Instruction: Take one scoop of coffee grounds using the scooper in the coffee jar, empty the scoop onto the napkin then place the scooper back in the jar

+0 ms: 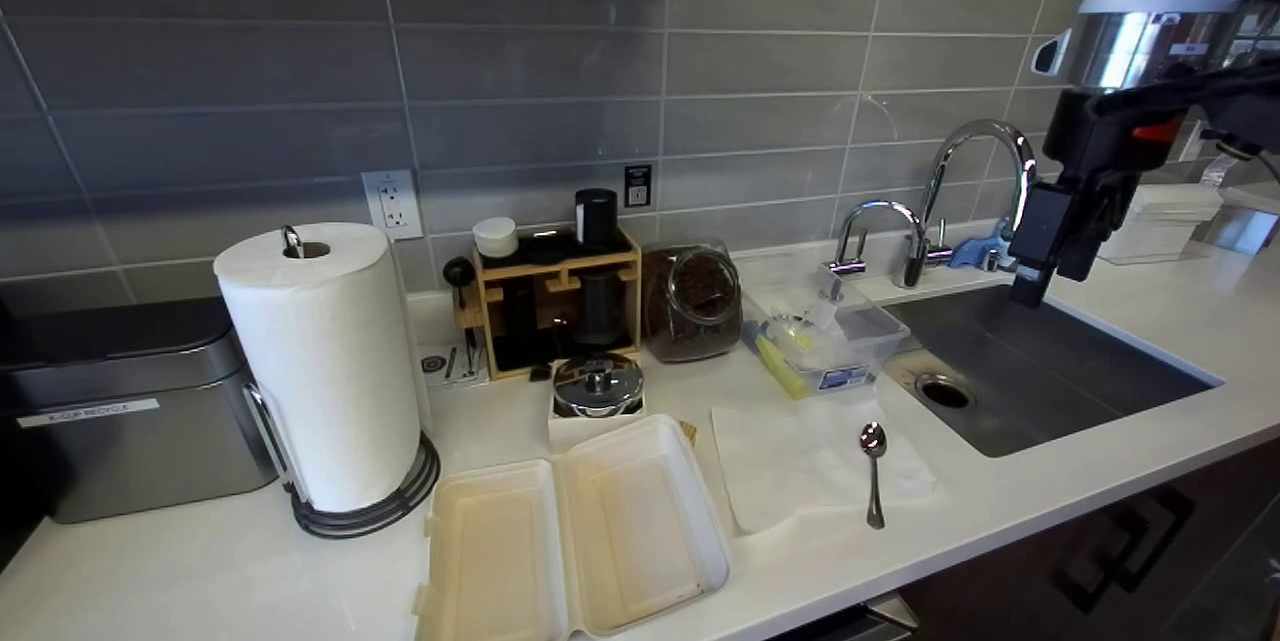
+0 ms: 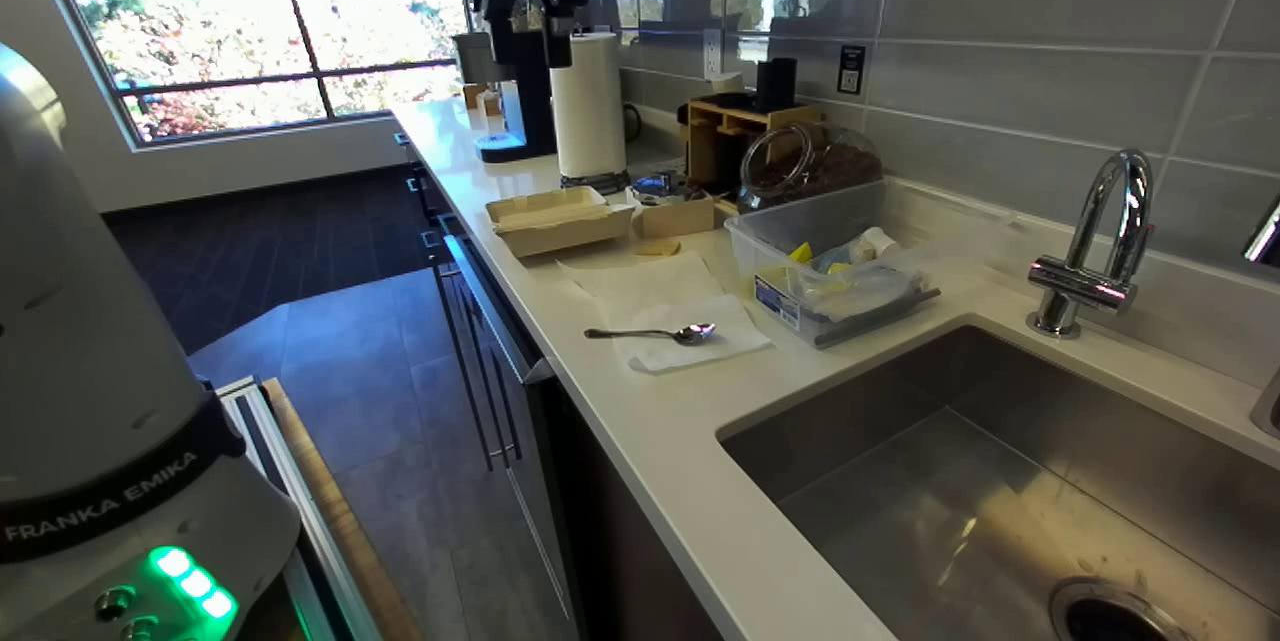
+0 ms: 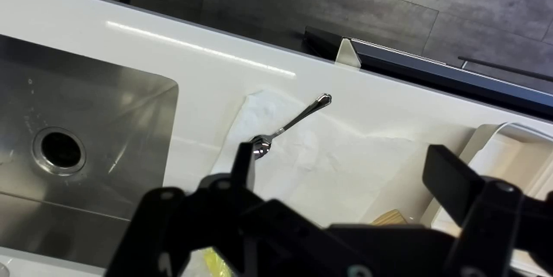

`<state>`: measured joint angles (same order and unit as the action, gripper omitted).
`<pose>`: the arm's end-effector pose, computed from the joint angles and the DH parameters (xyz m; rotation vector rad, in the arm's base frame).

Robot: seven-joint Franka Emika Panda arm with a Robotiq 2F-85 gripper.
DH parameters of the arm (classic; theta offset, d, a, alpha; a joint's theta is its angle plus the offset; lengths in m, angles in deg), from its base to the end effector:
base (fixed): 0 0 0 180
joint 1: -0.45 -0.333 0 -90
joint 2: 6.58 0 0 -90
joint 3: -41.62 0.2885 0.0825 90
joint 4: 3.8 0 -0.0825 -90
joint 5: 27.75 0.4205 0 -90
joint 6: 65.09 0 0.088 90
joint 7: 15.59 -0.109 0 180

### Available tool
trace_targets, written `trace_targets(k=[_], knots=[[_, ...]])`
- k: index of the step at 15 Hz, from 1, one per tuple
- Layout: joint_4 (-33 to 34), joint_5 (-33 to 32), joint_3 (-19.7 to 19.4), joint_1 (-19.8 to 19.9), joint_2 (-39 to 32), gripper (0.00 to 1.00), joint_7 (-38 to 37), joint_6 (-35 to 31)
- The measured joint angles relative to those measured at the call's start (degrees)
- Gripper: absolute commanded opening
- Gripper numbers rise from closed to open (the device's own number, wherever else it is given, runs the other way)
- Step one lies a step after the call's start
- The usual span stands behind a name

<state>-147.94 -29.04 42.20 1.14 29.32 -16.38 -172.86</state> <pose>0.4100 -0.0026 0.4521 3.1141 -0.0167 -0.0126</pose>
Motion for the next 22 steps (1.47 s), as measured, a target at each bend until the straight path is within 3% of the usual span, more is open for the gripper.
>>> trace_targets(k=[5,9,19,22], knots=[[0.0,-0.9,1.7,-2.3,-3.1,1.0,4.1,-7.6],[0.8,-5.4,3.1,-4.4,-9.4,1.0,9.5,-17.1],[11.3,-24.0,3.5,-4.3,-32.9,1.0,22.0,-39.4],[14.4,-31.2,2.3,-3.4,-38.5,1.0,22.7,-47.4]])
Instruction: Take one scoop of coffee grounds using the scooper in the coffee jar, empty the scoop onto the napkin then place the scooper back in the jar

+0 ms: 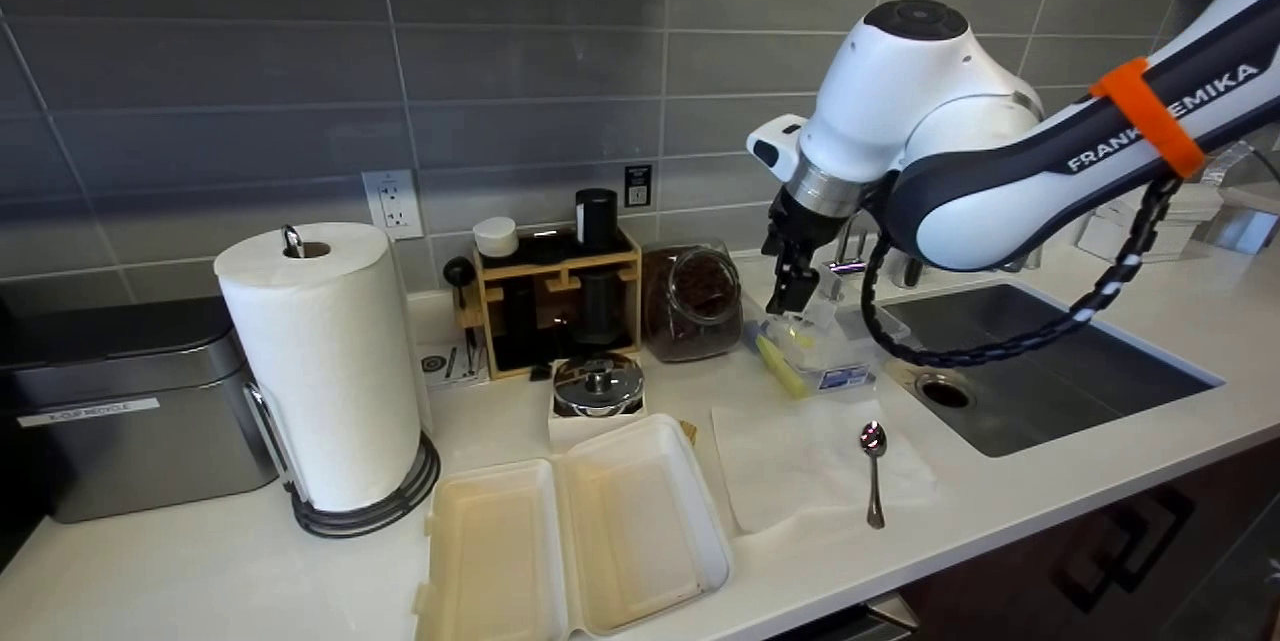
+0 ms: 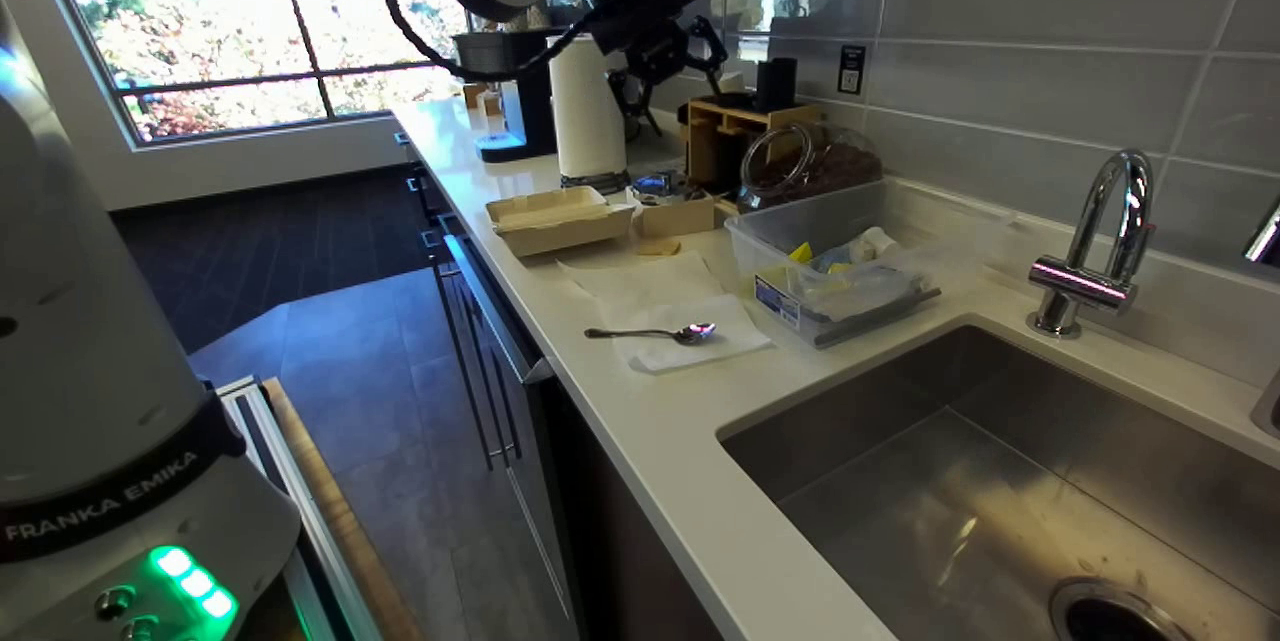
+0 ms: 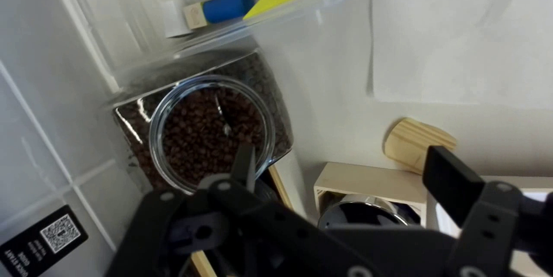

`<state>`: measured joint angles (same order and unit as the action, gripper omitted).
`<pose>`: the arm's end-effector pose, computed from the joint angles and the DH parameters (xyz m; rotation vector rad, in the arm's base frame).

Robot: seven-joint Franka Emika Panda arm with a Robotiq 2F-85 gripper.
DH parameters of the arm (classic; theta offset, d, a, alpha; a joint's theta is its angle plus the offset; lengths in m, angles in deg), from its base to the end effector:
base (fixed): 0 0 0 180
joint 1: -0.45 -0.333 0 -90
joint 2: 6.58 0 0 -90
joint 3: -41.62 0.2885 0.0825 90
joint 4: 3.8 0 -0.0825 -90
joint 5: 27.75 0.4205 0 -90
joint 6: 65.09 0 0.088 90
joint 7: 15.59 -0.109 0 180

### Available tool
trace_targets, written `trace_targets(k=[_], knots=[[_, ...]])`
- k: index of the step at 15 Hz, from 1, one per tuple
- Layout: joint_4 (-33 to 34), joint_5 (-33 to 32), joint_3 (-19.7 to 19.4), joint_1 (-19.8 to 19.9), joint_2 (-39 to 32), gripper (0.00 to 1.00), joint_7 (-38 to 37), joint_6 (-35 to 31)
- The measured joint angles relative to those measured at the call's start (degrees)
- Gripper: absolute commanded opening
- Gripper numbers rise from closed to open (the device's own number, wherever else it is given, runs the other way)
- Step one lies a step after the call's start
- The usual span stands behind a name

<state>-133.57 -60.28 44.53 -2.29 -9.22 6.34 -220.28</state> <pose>0.5769 0.0755 0.3244 2.4185 1.2471 0.4630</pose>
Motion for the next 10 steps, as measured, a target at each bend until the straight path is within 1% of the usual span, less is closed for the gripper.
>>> trace_targets(k=[2,3,10], knots=[[1.7,-2.0,-0.9,0.5,-2.9,1.0,0.0,-3.0],[2.1,-2.1,-1.1,0.6,-3.8,1.0,0.0,-3.3],[2.2,-2.1,-1.0,0.5,-3.3,1.0,0.0,-3.3]])
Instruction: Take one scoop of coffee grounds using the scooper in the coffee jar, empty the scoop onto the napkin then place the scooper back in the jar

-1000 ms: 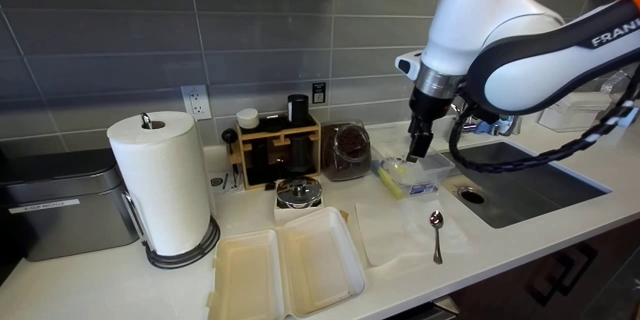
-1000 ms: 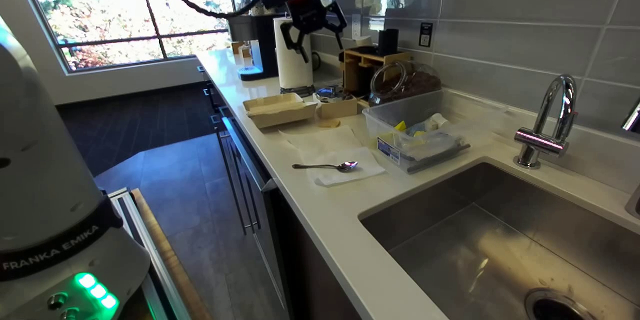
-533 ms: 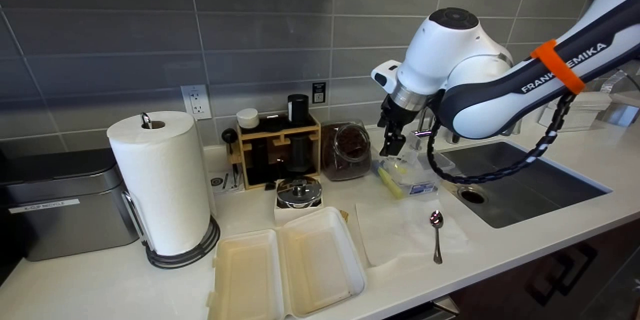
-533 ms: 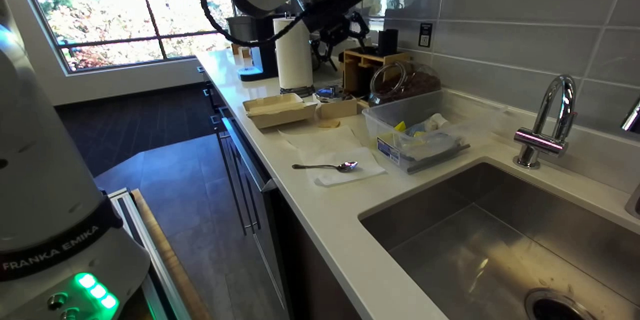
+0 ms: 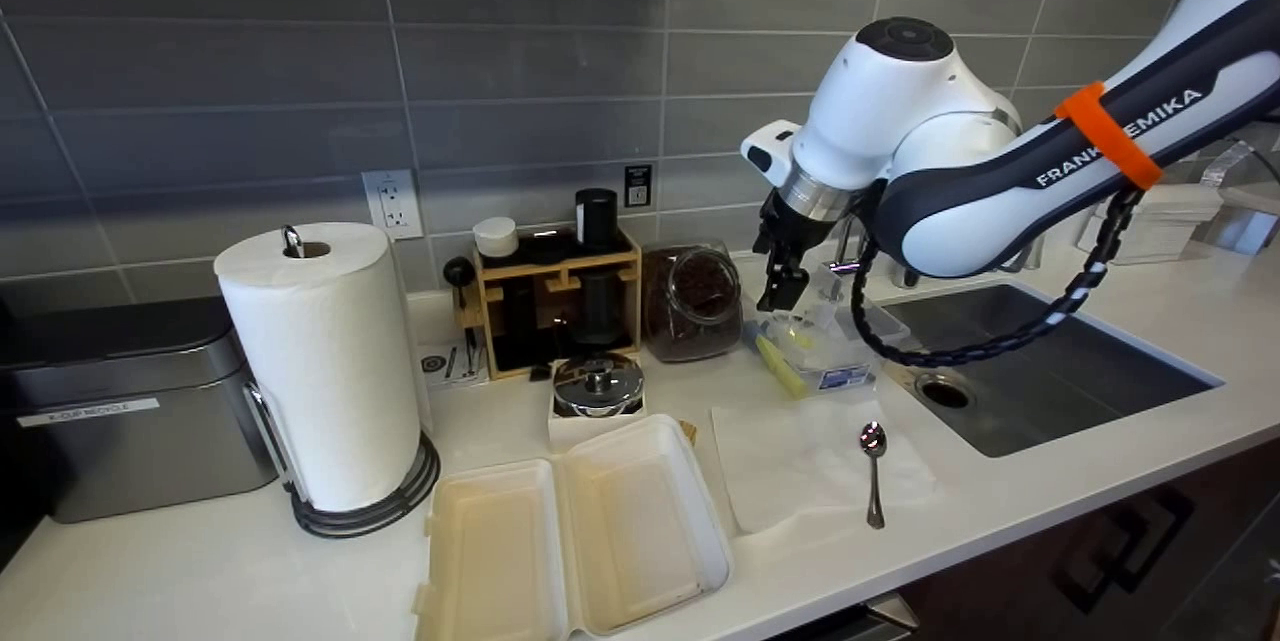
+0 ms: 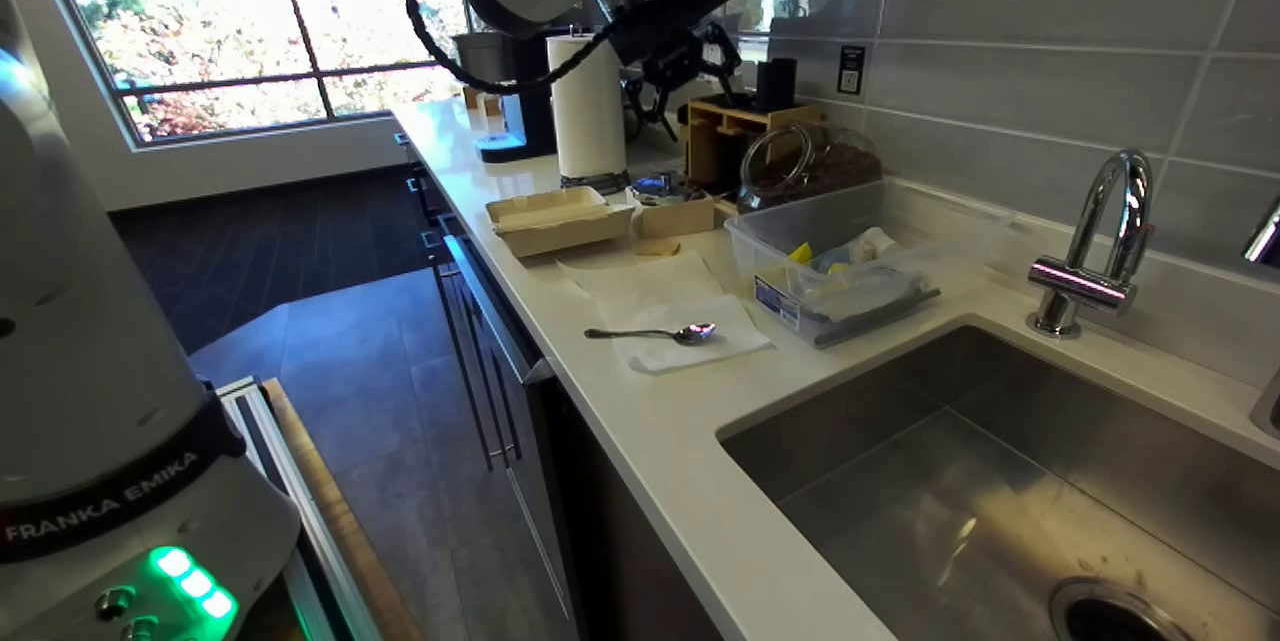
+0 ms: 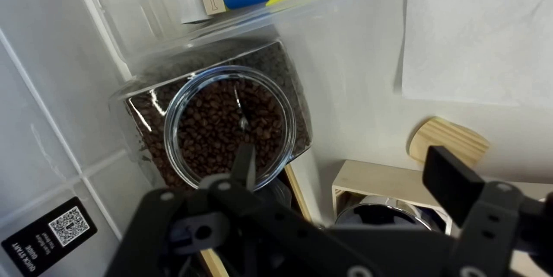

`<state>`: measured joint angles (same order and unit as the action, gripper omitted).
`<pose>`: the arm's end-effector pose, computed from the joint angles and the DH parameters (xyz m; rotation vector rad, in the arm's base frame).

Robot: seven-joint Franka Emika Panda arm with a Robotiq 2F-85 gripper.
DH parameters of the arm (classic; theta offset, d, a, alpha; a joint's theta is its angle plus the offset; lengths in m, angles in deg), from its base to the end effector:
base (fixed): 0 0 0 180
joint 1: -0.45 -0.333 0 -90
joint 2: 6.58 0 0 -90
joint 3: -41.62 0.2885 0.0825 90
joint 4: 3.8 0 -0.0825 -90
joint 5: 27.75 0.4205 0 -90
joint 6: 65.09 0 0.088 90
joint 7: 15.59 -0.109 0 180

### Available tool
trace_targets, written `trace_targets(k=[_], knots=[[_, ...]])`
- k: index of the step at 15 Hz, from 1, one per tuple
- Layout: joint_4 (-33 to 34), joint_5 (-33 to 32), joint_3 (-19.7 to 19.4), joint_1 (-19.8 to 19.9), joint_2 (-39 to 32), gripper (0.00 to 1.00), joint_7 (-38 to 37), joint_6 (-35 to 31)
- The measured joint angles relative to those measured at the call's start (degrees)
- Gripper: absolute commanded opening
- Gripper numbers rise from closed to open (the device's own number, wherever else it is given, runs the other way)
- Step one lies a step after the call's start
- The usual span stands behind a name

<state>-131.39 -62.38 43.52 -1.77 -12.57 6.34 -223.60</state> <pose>0.5910 0.0664 0.3142 2.3912 1.2622 0.5005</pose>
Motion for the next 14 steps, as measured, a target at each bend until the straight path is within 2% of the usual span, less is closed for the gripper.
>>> trace_targets(k=[4,8,9,11,14], knots=[[1.0,-1.7,-0.9,0.2,-1.0,1.0,-0.1,-0.5],[2.6,-2.8,-2.0,0.8,-4.9,1.0,0.7,-4.7],[3.1,-2.8,-2.1,1.0,-6.3,0.97,0.9,-6.3],[4.5,-3.1,-2.6,1.2,-9.0,0.76,1.3,-9.1],[7.5,-5.9,-4.1,0.9,-12.9,0.56,1.4,-13.0]])
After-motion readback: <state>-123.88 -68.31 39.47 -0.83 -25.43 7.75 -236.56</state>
